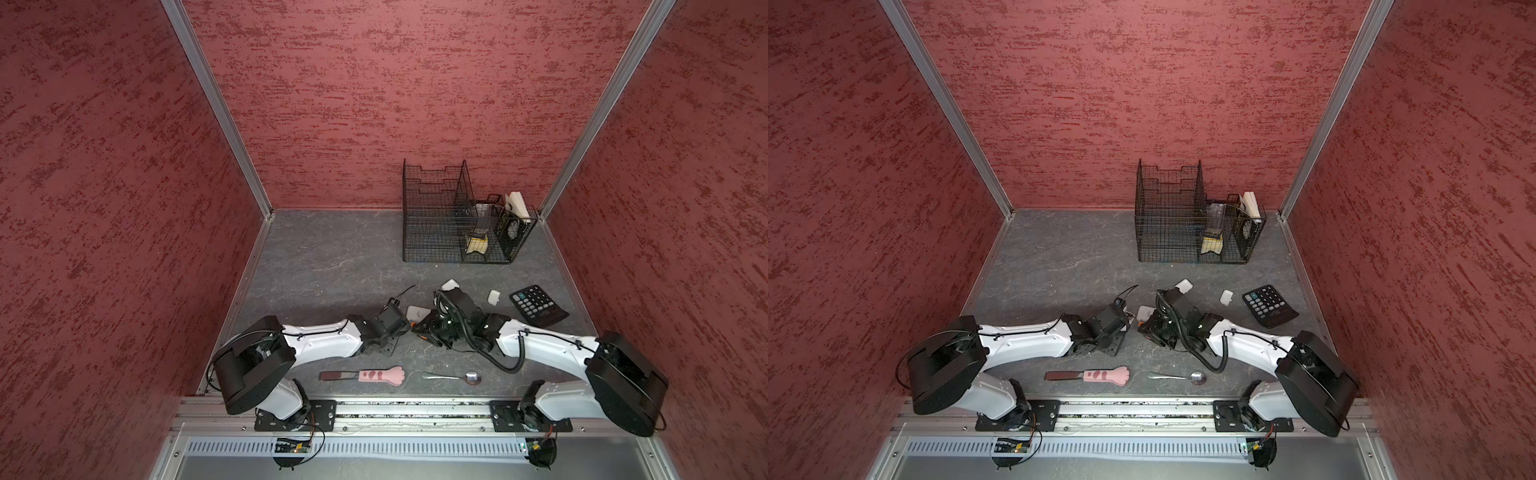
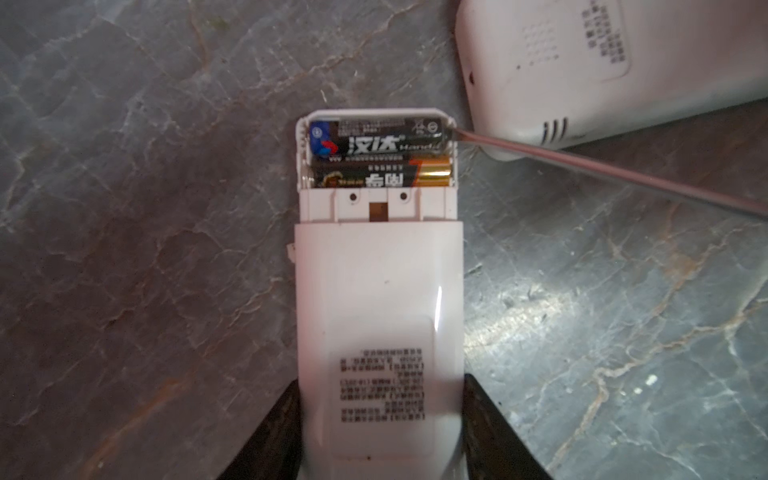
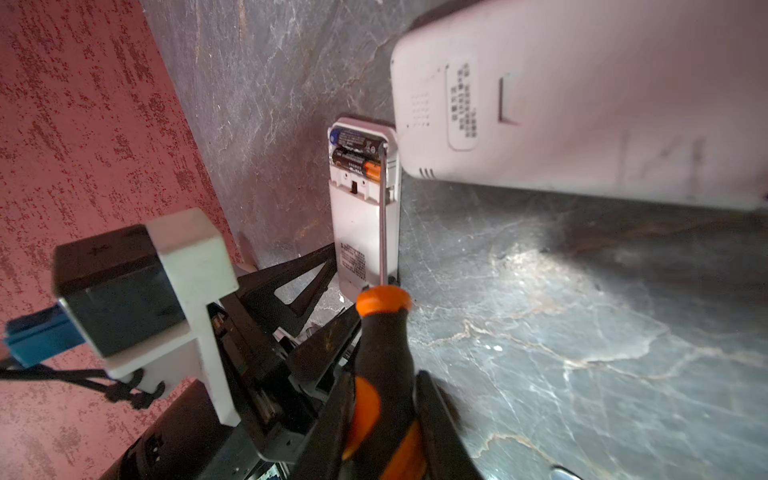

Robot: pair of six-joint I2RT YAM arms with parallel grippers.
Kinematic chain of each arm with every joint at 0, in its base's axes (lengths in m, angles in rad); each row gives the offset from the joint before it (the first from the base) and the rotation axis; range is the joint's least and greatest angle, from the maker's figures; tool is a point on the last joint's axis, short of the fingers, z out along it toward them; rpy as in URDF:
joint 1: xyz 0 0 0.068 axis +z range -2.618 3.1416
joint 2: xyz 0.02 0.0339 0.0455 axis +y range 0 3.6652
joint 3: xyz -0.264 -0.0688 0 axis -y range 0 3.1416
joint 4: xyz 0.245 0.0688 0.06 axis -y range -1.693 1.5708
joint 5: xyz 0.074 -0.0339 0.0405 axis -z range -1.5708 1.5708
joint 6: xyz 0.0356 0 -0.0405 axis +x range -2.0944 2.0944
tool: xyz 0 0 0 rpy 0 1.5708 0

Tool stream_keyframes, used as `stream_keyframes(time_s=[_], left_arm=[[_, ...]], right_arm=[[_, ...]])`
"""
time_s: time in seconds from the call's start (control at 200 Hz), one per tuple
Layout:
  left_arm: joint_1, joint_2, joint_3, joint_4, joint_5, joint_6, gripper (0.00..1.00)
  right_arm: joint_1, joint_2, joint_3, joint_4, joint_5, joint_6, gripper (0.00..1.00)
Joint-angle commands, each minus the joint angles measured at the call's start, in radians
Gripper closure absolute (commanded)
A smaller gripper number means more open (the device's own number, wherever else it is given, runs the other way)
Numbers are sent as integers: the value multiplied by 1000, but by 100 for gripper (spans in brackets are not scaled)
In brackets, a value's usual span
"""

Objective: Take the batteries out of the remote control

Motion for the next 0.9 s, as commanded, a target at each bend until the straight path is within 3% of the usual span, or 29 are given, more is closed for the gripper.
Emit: stream_keyframes(time_s=[0.0,0.897], left_arm=[[-21,17,-18,33,43,57,57],[-35,26,-18,35,43,63,59]], right_arm=[[-11,5,67,140,6,-26,100],[-30,-12,112,133,-19,-70,100]])
